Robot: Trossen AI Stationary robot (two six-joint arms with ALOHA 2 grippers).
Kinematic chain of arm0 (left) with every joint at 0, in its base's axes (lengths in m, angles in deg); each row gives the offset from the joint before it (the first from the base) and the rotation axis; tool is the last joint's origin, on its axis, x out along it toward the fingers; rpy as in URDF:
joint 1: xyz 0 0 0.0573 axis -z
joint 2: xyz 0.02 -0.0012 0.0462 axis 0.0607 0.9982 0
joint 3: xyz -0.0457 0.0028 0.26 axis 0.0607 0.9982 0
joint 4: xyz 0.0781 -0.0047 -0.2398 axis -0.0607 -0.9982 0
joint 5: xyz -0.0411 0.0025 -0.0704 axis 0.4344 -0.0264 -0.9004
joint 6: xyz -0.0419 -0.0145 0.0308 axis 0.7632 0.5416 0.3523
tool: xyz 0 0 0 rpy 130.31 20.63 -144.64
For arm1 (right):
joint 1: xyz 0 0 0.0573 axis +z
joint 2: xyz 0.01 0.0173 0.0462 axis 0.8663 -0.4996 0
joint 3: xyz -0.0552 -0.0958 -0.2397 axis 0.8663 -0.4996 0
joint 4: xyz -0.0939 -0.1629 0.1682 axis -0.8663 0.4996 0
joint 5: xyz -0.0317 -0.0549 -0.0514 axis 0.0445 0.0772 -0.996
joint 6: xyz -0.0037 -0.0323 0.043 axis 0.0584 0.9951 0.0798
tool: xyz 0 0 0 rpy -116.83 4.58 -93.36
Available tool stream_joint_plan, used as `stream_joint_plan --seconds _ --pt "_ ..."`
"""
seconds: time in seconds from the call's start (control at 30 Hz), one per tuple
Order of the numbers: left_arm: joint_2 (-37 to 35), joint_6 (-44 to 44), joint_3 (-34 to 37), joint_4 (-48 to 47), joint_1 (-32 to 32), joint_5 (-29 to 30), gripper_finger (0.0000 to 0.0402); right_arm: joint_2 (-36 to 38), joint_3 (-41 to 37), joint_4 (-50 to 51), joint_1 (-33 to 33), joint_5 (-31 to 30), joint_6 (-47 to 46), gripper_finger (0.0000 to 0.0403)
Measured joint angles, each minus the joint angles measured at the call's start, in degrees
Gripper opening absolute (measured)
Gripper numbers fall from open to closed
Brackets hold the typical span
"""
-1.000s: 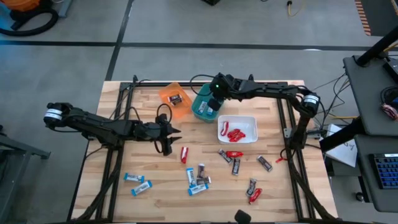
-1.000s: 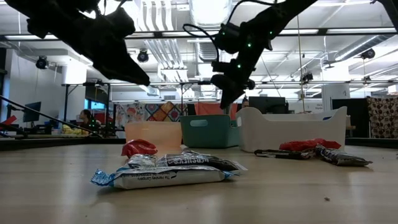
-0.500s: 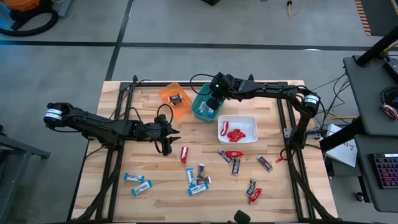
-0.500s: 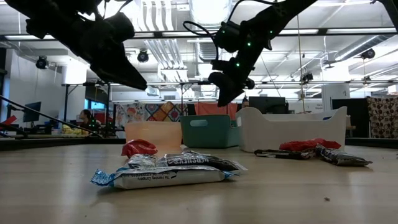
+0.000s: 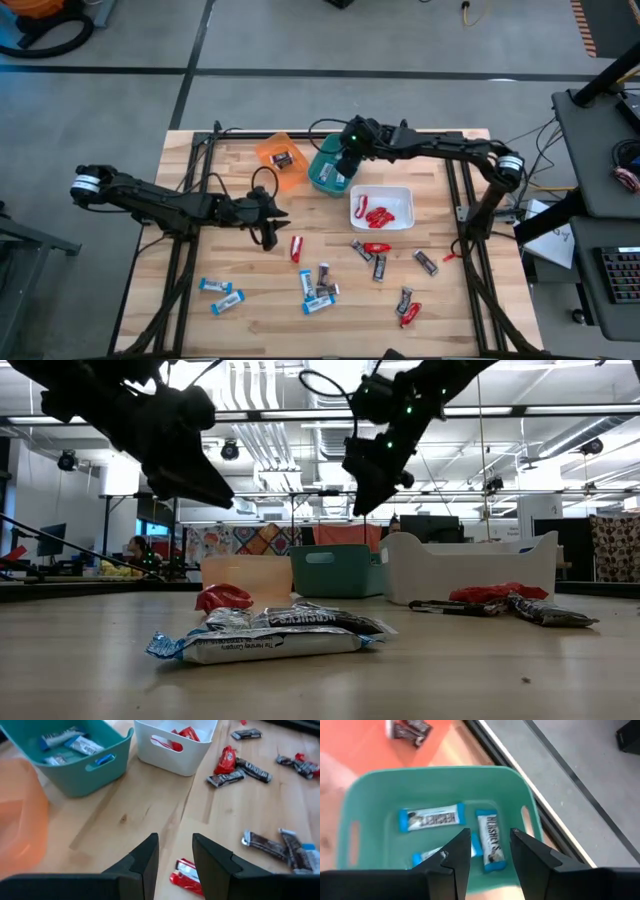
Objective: Sort candy
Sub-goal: Put the top left red chocolate bar into the white bin
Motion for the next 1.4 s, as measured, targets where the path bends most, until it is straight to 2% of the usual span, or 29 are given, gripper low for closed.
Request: stream_joint_plan --seconds 0.37,0.6,0.8,1.07,1.4 --pt "1.09 16.34 0.04 -0.61 1.75 0.14 0.0107 7.07 -0.28 5.23 11.51 0.11 -0.02 0.013" --pt "9.28 28.47 -0.34 -0.93 3.95 2.95 0.0112 9.75 -2.3 5.33 19.51 -0.12 -2.79 0.013" --pt "14.82 29.76 -4.89 -2.11 5.55 1.95 0.0112 10.21 -2.66 5.65 23.81 -0.54 -5.6 0.013" --pt "22.02 30.64 -13.81 -14.21 8.29 1.92 0.0116 10.89 -2.67 6.9 27.6 -0.58 -8.59 0.0132" --pt "28.86 31.68 -23.64 -24.27 11.4 3.01 0.0179 11.5 -2.64 10.91 30.77 -0.61 -12.69 0.0132"
